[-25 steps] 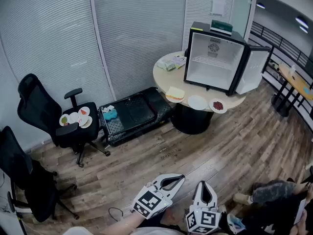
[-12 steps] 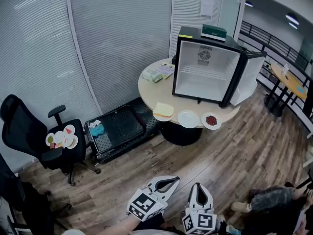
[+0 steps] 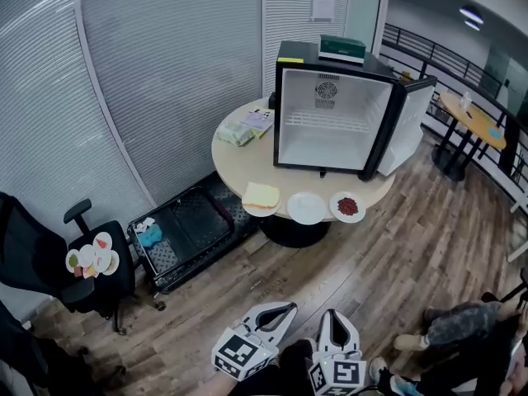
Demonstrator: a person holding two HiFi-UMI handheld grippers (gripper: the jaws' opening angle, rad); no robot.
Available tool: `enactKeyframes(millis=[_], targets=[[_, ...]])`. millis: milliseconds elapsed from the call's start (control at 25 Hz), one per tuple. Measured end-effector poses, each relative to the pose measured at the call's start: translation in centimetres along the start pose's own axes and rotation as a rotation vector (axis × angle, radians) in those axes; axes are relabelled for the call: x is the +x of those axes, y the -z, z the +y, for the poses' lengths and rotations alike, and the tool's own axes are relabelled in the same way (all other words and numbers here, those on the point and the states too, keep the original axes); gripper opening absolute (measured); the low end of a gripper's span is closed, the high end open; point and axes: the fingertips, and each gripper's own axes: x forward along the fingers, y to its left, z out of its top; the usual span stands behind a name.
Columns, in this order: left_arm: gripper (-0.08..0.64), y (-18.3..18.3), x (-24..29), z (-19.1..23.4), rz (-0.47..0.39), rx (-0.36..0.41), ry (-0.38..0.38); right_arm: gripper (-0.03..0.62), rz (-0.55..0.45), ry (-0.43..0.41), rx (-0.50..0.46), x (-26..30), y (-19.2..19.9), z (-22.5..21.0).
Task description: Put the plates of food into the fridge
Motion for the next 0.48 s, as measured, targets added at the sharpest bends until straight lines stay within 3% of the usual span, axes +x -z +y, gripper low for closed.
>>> enactKeyframes(millis=[480], targets=[[0.003, -1.6, 5.8, 4.3, -0.013, 0.035, 0.006, 0.008, -0.029, 0.044, 0.015, 6.4, -2.2, -4.1]])
